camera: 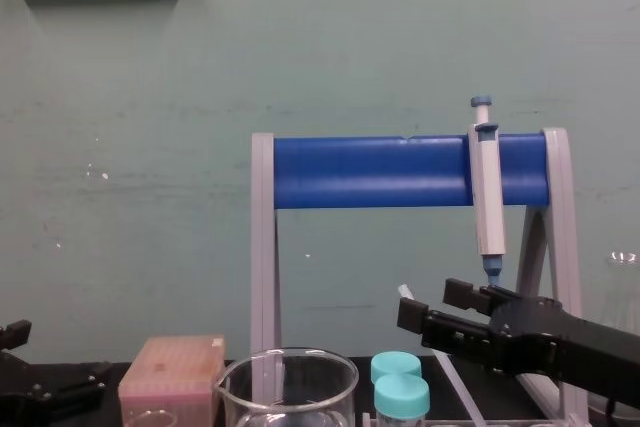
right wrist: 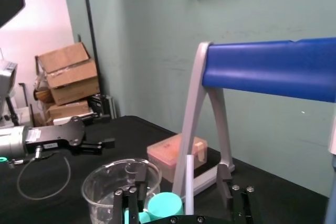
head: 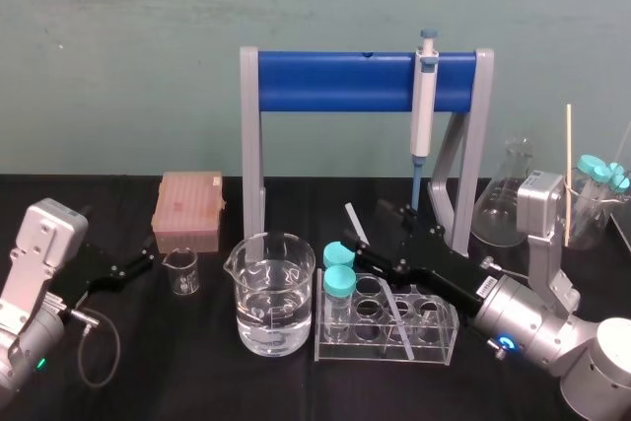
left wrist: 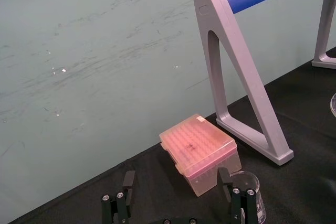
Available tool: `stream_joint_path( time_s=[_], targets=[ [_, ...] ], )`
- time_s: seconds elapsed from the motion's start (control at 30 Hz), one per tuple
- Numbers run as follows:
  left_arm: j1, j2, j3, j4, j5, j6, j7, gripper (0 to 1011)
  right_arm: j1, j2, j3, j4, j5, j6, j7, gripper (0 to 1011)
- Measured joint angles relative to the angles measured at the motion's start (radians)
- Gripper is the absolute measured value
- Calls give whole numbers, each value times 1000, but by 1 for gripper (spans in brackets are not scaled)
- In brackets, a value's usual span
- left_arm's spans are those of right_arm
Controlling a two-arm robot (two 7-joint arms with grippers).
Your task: Pick up the stirring rod with one hand, then place it down.
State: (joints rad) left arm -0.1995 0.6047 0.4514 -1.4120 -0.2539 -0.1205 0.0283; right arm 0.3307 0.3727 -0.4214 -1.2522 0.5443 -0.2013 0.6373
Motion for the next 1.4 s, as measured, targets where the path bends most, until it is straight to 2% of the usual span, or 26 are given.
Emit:
stream_joint_path(
  time_s=[0.07, 0.1, 0.17, 0.2, 0.23, 0.4, 0.43, 0.53, 0.6, 0.7, 0.87, 1.4],
  targets=[
    [0, 0, 0, 0, 0, 0, 0, 1000, 0, 2, 5, -2, -1, 10, -12, 853],
    [0, 0, 0, 0, 0, 0, 0, 1000, -3, 3, 15, -6, -4, 22, -35, 904],
    [0, 0, 0, 0, 0, 0, 0, 1000, -8, 4, 30, -12, -9, 34, -71, 934],
    [0, 0, 0, 0, 0, 0, 0, 1000, -15, 4, 49, -19, -15, 46, -115, 952],
    [0, 0, 0, 0, 0, 0, 0, 1000, -18, 4, 58, -22, -20, 50, -135, 997],
    [0, 0, 0, 0, 0, 0, 0, 1000, -56, 2, 122, -46, -72, 93, -326, 1003],
    [0, 0, 0, 0, 0, 0, 0, 1000, -69, 1, 141, -50, -90, 114, -384, 1003],
    [0, 0, 0, 0, 0, 0, 0, 1000, -84, -1, 160, -51, -114, 145, -455, 1003],
    [0, 0, 0, 0, 0, 0, 0, 1000, -101, -5, 179, -50, -137, 192, -525, 1003],
    [0, 0, 0, 0, 0, 0, 0, 1000, -112, -13, 192, -45, -146, 230, -561, 1003],
    [0, 0, 0, 0, 0, 0, 0, 1000, -119, -22, 202, -43, -160, 251, -576, 1003],
    [0, 0, 0, 0, 0, 0, 0, 1000, -120, -23, 202, -43, -161, 253, -578, 1003]
  ],
)
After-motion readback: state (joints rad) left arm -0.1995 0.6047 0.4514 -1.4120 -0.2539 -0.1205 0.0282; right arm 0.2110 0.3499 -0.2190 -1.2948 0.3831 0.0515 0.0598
